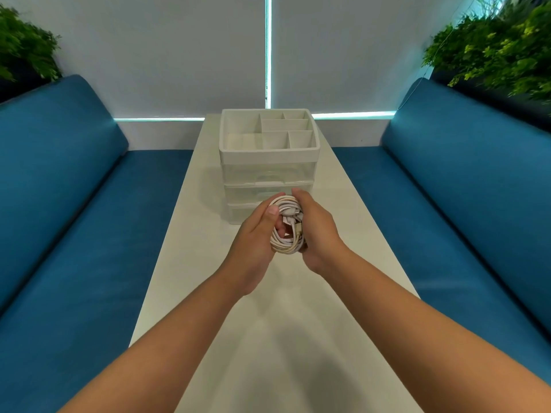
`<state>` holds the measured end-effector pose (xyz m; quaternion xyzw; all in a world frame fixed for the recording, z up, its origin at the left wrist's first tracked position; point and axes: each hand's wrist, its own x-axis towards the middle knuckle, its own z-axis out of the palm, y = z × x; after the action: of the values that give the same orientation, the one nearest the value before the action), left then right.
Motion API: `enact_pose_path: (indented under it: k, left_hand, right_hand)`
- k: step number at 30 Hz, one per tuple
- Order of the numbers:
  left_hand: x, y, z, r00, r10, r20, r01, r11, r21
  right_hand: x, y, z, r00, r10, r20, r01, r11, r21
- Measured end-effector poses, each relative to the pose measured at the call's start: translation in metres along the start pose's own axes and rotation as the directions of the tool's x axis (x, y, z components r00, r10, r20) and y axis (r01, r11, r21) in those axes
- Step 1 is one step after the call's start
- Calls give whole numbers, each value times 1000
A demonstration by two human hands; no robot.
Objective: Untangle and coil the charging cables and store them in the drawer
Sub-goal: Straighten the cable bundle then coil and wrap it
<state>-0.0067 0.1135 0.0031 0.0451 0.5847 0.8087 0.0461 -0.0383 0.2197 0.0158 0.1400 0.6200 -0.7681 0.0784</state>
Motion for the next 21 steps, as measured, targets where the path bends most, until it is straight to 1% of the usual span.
enact_pose_path:
  k: [2, 3, 5, 7, 8, 11, 14, 16, 18, 21]
  left_hand:
    - [-2, 1, -2, 999, -21, 29, 23, 996, -81]
    - [-3, 0, -4, 999, -25, 41, 27, 997, -72]
    - [-5, 0, -8, 998, -21, 66, 18, 999, 44]
    - [-6, 2, -13, 996, -38, 85, 22, 984, 179]
    - [-6, 3, -14, 994, -55, 92, 33, 974, 225]
    - [-3, 7, -17, 988, -123, 89, 87, 938, 335]
    - [2, 9, -18, 966, -252, 51, 218, 908, 358]
    - [4, 9, -19, 947, -306, 100, 249, 893, 374]
    - [4, 5, -21, 944, -308, 116, 246, 896, 370]
    - [3, -1, -23, 959, -281, 41, 254, 912, 322]
  right_hand:
    - [2, -2, 1, 1000, -17, -11, 17, 999, -46]
    - [4, -4, 0, 999, -47, -16, 45, 995, -94]
    - [7, -4, -4, 992, -127, 12, 126, 969, -212]
    - [10, -3, -9, 977, -192, 89, 211, 922, -325]
    - [12, -2, -12, 971, -200, 129, 234, 902, -362]
    - [19, -1, -18, 967, -179, 182, 242, 874, -422]
    - [20, 2, -19, 964, -135, 231, 226, 872, -435]
    - [18, 3, -17, 961, -69, 268, 188, 874, -448]
    - [18, 4, -16, 967, -17, 253, 137, 874, -467]
    - [23, 4, -14, 978, 48, 201, 58, 870, -489]
